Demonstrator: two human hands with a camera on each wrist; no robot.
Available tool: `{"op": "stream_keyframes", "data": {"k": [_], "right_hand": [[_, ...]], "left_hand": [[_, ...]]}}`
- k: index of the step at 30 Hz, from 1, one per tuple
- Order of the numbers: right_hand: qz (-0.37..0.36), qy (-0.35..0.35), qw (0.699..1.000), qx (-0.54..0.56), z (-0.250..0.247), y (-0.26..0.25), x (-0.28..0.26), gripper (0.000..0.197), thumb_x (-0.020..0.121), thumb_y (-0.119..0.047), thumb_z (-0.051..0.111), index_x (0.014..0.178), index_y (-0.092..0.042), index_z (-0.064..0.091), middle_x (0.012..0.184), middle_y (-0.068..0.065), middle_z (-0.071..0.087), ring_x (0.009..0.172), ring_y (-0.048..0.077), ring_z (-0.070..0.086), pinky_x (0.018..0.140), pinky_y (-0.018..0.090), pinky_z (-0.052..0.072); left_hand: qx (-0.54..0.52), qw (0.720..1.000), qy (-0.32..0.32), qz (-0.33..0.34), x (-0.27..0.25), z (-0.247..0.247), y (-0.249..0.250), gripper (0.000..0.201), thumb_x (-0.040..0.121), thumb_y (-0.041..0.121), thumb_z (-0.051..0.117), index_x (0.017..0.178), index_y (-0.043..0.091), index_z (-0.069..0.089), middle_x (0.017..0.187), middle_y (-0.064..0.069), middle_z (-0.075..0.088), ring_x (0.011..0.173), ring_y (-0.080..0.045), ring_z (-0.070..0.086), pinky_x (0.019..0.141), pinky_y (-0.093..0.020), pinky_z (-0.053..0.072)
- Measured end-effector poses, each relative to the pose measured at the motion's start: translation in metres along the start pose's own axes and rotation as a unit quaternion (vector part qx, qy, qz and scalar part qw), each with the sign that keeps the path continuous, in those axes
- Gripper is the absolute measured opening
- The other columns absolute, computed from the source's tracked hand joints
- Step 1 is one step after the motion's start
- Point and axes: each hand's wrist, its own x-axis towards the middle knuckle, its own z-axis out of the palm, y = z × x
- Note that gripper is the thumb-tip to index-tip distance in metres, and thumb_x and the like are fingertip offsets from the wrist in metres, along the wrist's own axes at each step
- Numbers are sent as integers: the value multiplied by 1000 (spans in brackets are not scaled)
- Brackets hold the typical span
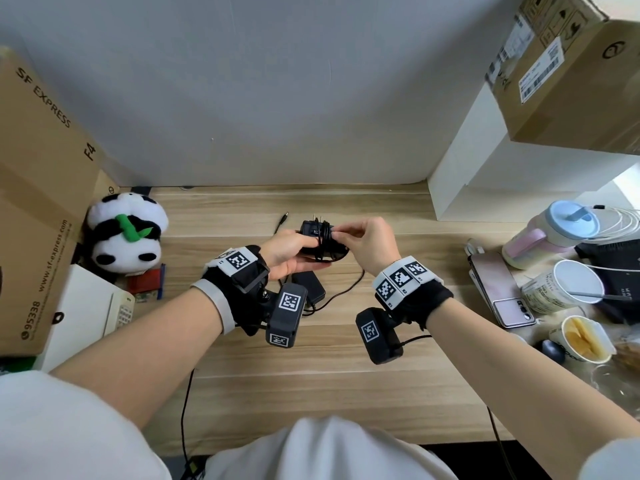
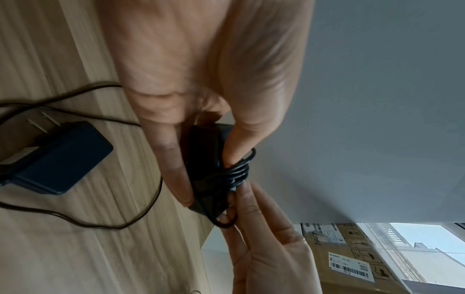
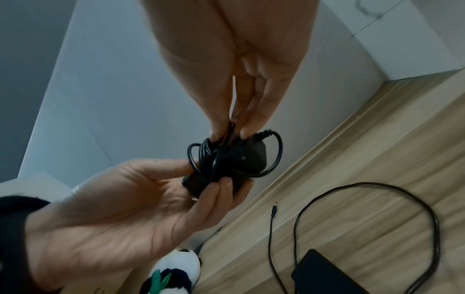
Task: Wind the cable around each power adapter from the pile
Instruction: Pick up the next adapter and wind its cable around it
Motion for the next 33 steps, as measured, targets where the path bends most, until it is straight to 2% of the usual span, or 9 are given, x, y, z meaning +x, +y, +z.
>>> {"op": "stream_keyframes", "data": {"k": [2, 6, 12, 14, 17, 23, 27, 29, 33], "right_hand": [[-10, -16, 1000, -12, 0, 0, -1, 14, 85, -10, 65, 96, -11, 74, 88, -3, 69, 78, 6, 59, 66, 4, 42], [-16, -19, 1000, -16, 0, 2, -2, 12, 84, -9, 65, 93, -13, 74, 87, -2, 70, 74, 5, 59, 63, 4, 41], [14, 18, 1000, 19, -2, 3, 1, 4, 79, -11, 72, 81, -10, 74, 73, -1, 67, 62, 8, 59, 62, 17, 52], [43, -3, 997, 64, -2, 3, 1, 8, 80, -7, 71, 86, -2, 71, 68, 3, 67, 55, 9, 60, 63, 24, 57], [52, -32, 992, 113, -2, 2, 0, 14, 86, -3, 63, 100, -3, 65, 73, 7, 68, 62, 13, 66, 69, 27, 59], [-34, -33, 999, -5, 1, -3, -2, 7, 85, -25, 62, 92, -26, 63, 72, 4, 70, 69, 17, 67, 69, 36, 57], [-49, -51, 995, -67, 2, -8, -1, 12, 83, -36, 64, 92, -29, 61, 73, -2, 69, 67, 13, 65, 67, 30, 53], [-63, -55, 991, -103, 3, -9, -2, 19, 81, -32, 65, 97, -26, 57, 72, -4, 67, 67, 12, 62, 64, 27, 49], [-65, -70, 988, -120, 3, -7, 1, 25, 82, -20, 63, 104, -26, 53, 74, -1, 63, 70, 17, 60, 65, 27, 45]], "left_hand": [[7, 1000, -3, -2, 0, -1, 0, 18, 96, -1, 40, 106, 2, 55, 100, -18, 64, 91, -27, 64, 77, -35, 56], [30, 1000, -2, -1, 0, 1, 1, 21, 96, 2, 41, 113, 2, 54, 103, -18, 63, 94, -26, 64, 77, -35, 57], [57, 998, 0, 8, -1, 5, 2, 15, 96, -1, 43, 100, 8, 54, 98, -15, 62, 89, -24, 63, 71, -32, 57], [58, 998, 8, 14, 0, 6, 2, 15, 95, -3, 43, 99, 6, 54, 98, -15, 61, 88, -24, 63, 68, -32, 58], [70, 997, 7, 20, 0, 7, 1, 16, 95, -6, 43, 94, 5, 54, 99, -16, 62, 87, -22, 64, 73, -36, 58], [135, 990, -12, 37, -3, 11, 1, 12, 94, -1, 49, 101, 7, 56, 97, -10, 65, 88, -18, 65, 76, -32, 58], [182, 982, -17, 53, -6, 11, 3, 16, 96, 1, 46, 103, 12, 54, 90, -4, 64, 81, -9, 64, 72, -27, 57], [208, 976, -16, 60, -7, 11, 3, 19, 96, 0, 43, 110, 10, 51, 90, -3, 62, 80, -8, 63, 73, -28, 57], [213, 975, -15, 63, -7, 11, 4, 15, 95, -1, 45, 107, 7, 51, 90, -7, 62, 77, -11, 64, 69, -26, 57]]}}
